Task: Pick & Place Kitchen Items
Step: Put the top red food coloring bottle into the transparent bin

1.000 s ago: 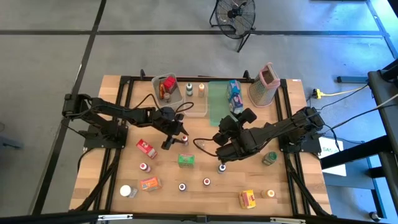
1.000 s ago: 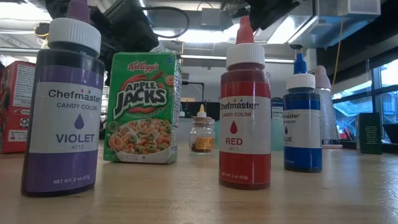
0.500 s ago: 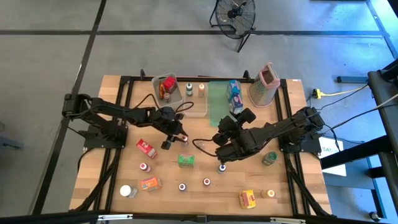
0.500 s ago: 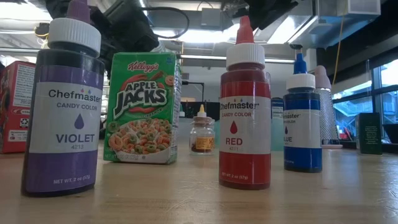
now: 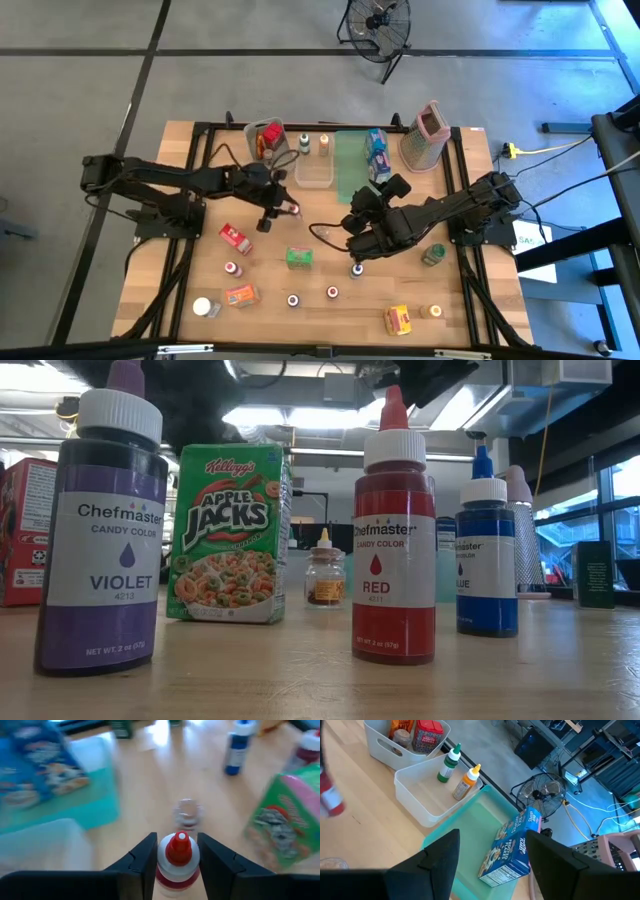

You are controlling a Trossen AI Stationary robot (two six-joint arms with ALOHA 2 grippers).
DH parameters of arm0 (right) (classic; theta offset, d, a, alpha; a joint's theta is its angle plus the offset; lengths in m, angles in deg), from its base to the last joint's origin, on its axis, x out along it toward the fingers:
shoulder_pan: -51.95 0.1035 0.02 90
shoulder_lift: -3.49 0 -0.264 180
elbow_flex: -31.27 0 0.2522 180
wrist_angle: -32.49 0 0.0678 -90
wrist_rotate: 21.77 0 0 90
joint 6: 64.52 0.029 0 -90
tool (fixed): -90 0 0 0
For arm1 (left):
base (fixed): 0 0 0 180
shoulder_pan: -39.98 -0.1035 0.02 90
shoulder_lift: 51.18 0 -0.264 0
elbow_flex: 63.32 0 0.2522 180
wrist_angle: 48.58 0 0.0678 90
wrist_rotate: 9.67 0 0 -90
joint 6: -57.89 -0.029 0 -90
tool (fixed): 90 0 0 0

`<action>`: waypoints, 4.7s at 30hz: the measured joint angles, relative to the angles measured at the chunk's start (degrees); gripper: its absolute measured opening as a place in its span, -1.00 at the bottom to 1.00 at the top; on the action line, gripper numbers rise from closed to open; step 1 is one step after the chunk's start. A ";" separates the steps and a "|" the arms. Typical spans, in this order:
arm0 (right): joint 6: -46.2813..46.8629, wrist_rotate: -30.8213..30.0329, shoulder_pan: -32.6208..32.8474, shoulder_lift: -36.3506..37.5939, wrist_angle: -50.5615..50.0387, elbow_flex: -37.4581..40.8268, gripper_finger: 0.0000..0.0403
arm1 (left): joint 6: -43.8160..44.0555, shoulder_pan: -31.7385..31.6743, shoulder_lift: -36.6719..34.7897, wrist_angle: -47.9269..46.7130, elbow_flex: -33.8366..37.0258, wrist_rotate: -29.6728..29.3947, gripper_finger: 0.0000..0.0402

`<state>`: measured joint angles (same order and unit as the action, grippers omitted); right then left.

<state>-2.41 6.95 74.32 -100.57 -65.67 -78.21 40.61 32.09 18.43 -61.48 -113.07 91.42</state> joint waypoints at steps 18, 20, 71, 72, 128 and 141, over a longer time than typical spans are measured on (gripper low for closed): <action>0.27 -1.70 0.01 -0.02 1.43 0.00 0.13 | 10.89 -15.50 0.96 -2.94 -15.34 -7.07 -0.43; 0.28 -1.73 -0.03 0.00 1.46 0.00 0.13 | 12.27 -16.76 3.32 -1.41 -15.37 -7.07 -0.43; -0.21 -3.00 -0.27 -0.02 2.53 0.02 0.13 | 20.55 -22.73 28.92 17.96 -15.34 -16.79 -0.43; -0.20 -3.01 -0.27 -0.02 2.54 0.02 0.13 | 20.66 -22.98 28.92 18.02 -15.34 -16.35 -0.43; -0.66 -3.01 -0.29 -0.63 2.38 0.04 0.13 | 21.55 -24.11 34.49 14.00 -20.96 -16.47 -0.29; -0.63 -3.00 -0.29 -0.63 2.38 0.04 0.13 | 22.55 -24.09 34.49 14.34 -20.96 -18.54 -0.26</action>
<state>-3.04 3.95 74.04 -101.20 -63.29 -78.17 63.17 8.00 52.92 -47.14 -134.03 72.87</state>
